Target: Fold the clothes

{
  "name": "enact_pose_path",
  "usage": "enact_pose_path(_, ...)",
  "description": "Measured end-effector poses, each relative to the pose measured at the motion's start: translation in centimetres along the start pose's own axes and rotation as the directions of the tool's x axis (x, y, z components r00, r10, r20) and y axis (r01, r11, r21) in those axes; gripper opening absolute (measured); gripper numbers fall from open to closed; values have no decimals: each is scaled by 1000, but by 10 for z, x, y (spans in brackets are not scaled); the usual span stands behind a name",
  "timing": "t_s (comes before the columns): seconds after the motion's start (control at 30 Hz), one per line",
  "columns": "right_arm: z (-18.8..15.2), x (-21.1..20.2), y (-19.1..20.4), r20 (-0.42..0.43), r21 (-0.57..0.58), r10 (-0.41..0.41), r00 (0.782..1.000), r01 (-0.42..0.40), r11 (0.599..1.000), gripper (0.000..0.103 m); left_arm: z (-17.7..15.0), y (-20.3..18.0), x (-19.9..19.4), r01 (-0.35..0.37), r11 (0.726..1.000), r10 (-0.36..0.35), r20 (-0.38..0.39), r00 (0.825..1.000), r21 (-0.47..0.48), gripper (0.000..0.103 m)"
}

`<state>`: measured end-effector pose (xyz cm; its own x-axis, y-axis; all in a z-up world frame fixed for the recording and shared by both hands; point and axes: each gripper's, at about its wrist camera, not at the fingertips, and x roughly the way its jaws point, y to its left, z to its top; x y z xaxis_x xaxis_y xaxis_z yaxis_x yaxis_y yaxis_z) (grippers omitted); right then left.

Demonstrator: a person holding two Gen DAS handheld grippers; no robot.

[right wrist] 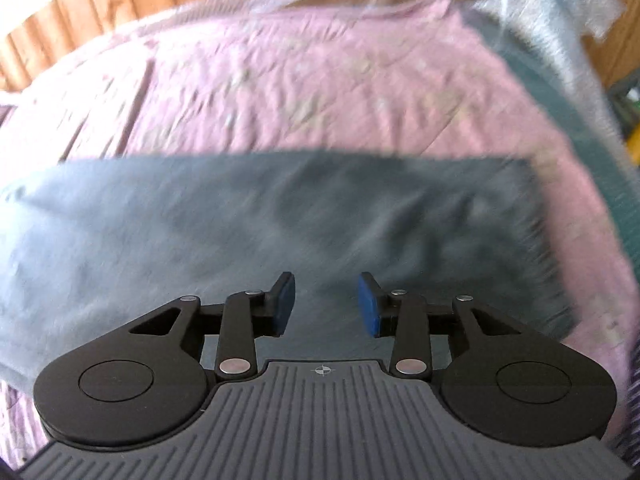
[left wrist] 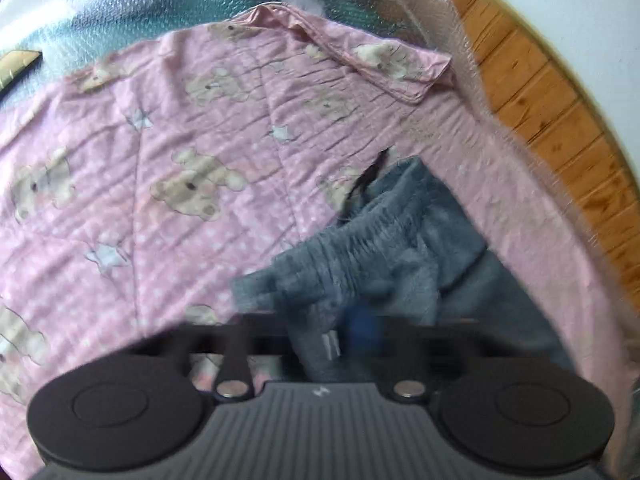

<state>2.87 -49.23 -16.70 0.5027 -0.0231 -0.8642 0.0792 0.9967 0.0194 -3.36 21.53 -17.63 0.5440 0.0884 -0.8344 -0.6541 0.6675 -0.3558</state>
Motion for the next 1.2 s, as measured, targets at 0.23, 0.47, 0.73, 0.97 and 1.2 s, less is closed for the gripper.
enact_pose_path(0.23,-35,14,-19,-45,36,-96,994,98,995,43,-21,40,1,-39,997,37,-27,999,-64,14)
enact_pose_path(0.47,-18,-13,-27,-48,68,-164,985,167,984,49,0,45,-35,-25,999,26,31,999,-25,52)
enact_pose_path(0.73,25,-36,-77,120,239,-161,980,129,962,57,6,-33,-69,-53,981,19,179,984,188,49)
enact_pose_path(0.97,27,23,-123,63,224,-125,990,108,969,56,-10,-78,19,-207,925,205,42,978,319,48)
enact_pose_path(1.2,-1,26,-140,-1,-31,-169,986,169,985,18,0,-76,1,-204,938,204,29,978,282,54)
